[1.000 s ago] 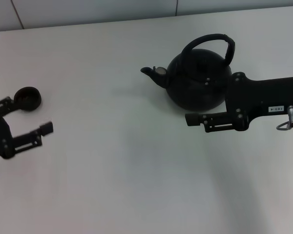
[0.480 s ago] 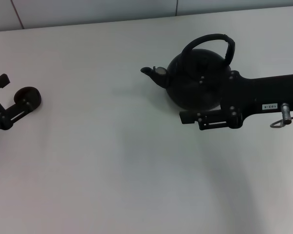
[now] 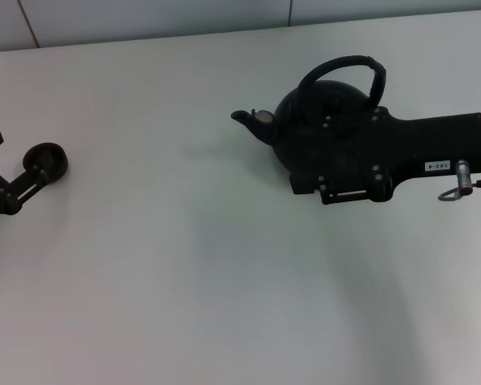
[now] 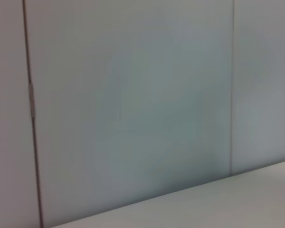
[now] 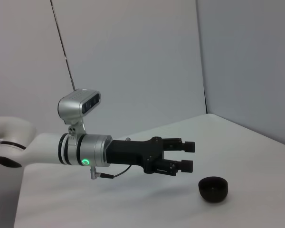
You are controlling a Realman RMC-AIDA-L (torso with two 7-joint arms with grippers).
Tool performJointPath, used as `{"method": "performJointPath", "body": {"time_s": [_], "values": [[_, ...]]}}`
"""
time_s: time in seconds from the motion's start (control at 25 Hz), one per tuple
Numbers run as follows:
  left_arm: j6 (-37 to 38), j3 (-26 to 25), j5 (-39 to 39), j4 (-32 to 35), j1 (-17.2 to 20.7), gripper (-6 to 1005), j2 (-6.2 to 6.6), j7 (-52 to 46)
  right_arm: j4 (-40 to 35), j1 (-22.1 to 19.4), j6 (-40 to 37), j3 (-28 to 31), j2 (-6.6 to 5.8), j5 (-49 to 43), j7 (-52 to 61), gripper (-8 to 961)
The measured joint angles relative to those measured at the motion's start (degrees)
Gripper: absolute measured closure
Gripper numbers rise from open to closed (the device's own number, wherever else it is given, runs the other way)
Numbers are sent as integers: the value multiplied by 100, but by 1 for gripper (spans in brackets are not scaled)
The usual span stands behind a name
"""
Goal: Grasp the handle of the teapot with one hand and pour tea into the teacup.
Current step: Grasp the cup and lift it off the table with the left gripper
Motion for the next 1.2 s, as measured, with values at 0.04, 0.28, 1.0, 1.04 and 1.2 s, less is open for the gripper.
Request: {"method": "performJointPath", "body": {"time_s": [0.04, 0.28, 1.0, 1.04, 1.2], "values": [[-33, 1, -49, -47, -16, 168, 0, 71, 0, 0, 4, 0, 0, 0, 0, 252], [-298, 41, -84, -212, -117, 168, 0, 275, 1, 1, 51, -4, 0, 0, 0, 252], [-865, 291, -39, -324, -328, 167, 11, 346, 0, 33, 59, -9, -8, 0, -67, 252], [-865, 291, -39, -324, -328, 167, 11, 346, 0, 35, 60, -9, -9, 0, -67, 252], [-904, 292, -44, -325, -337, 167, 9, 347, 0, 49, 63, -9, -9, 0, -69, 252]]}}
